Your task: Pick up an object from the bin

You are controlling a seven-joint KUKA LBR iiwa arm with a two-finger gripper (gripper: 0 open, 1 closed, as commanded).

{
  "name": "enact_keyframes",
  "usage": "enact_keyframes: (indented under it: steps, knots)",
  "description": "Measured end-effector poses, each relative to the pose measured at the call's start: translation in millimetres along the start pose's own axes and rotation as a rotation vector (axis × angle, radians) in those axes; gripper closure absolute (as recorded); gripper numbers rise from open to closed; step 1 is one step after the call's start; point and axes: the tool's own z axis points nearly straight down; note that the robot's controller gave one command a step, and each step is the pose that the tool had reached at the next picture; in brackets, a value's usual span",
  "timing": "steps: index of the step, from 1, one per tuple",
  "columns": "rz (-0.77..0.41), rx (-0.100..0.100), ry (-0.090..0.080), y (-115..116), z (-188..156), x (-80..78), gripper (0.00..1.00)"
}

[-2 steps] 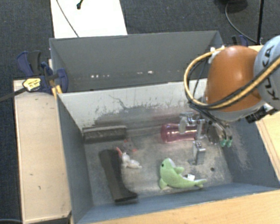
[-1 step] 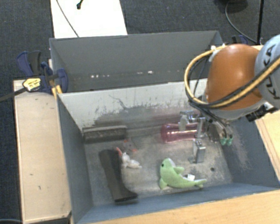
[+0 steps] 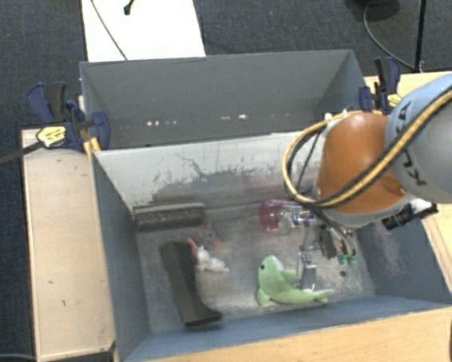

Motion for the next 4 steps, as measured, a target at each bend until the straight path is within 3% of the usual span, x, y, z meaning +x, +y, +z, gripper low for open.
enact_keyframes:
  steps: [1,2,3,4]
  knots:
    - [0.0,0.001,0.01,4.3,26.6,12.5,0.0]
    - [0.099,-0.001,0.0,10.0,-7.5,11.1,0.0]
    - [0.065,-0.001,-0.002,14.2,20.0,12.5,0.0]
    - [0.196,0.0,-0.002,16.6,49.7,22.8,1.0]
